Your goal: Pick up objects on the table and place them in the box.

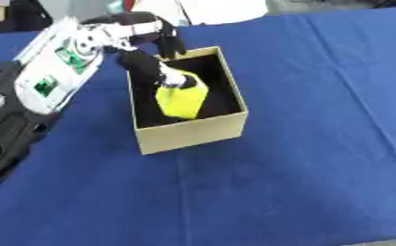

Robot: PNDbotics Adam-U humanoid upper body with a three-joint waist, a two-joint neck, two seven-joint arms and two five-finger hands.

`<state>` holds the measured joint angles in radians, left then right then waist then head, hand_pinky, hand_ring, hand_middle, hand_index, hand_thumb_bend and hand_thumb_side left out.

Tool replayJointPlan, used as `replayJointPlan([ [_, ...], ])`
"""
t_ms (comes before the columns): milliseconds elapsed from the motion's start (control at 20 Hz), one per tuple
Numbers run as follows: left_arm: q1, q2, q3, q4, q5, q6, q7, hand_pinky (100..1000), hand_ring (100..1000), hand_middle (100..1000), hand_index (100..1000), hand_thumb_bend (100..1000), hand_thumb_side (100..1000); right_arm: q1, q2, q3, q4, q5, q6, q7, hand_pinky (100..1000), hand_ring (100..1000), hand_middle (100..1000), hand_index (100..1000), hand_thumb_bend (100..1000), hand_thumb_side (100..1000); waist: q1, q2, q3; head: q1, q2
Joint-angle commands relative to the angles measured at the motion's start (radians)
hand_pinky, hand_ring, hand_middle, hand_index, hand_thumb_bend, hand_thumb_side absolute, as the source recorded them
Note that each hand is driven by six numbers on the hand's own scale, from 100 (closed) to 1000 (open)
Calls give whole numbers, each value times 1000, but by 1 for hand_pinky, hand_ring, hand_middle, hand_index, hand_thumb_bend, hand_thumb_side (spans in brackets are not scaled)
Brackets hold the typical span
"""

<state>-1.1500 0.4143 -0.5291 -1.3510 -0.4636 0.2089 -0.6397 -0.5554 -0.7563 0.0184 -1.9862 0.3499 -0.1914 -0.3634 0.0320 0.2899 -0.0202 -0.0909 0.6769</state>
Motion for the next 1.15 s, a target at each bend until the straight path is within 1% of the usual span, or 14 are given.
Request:
replayJointPlan([
  [50, -11, 29, 25, -20, -69, -37, -9, 992, 858, 801, 909, 895, 545, -11, -18, -16, -14, -7, 0, -3, 810, 806, 789, 745, 221, 555, -6, -22, 1, -2, 5],
  [150, -7, 28, 37, -22, -91, -52, -3, 985, 847, 784, 894, 866, 550, -10, -18, -16, -14, -7, 0, -4, 810, 806, 789, 745, 221, 554, -7, -24, 2, -3, 5],
  [350, -9, 31, 86, -62, -76, -46, 49, 966, 820, 754, 859, 717, 568, -7, -18, -17, -14, -7, 1, -5, 810, 807, 789, 746, 224, 552, -9, -28, 5, -2, 4],
  [400, -9, 35, 102, -81, -65, -38, 69, 956, 806, 741, 842, 650, 570, -6, -19, -18, -14, -7, 1, -6, 810, 807, 789, 746, 225, 551, -10, -29, 6, -1, 4],
  [600, -7, 63, 177, -181, -5, 3, 170, 929, 775, 715, 813, 533, 595, -1, -22, -22, -14, -5, 1, -13, 810, 808, 790, 746, 228, 549, -13, -33, 14, 0, 9],
  [650, -3, 75, 197, -209, 13, 14, 198, 924, 770, 711, 806, 511, 602, 1, -23, -23, -14, -5, 1, -15, 810, 808, 790, 746, 229, 548, -14, -35, 17, 1, 11],
  [800, 18, 118, 249, -287, 75, 57, 285, 917, 756, 702, 799, 484, 625, 6, -26, -27, -14, -5, 0, -23, 810, 808, 790, 746, 233, 545, -17, -38, 25, 2, 16],
  [850, 29, 135, 270, -316, 104, 70, 327, 917, 755, 702, 800, 483, 629, 7, -27, -28, -14, -4, 0, -26, 810, 808, 791, 746, 234, 544, -19, -38, 29, 4, 17],
  [900, 44, 153, 292, -346, 138, 81, 378, 917, 751, 700, 801, 466, 668, 9, -29, -30, -14, -4, -1, -29, 810, 808, 791, 747, 236, 544, -21, -39, 33, 4, 18],
  [950, 62, 173, 314, -379, 176, 90, 438, 916, 749, 699, 802, 461, 688, 11, -29, -32, -14, -4, -2, -33, 810, 808, 791, 747, 237, 543, -23, -39, 36, 5, 19],
  [1150, 154, 256, 374, -510, 295, 109, 668, 911, 750, 705, 812, 474, 745, 20, -29, -39, -14, -5, -8, -50, 809, 808, 791, 748, 233, 537, -33, -37, 52, 10, 16],
])
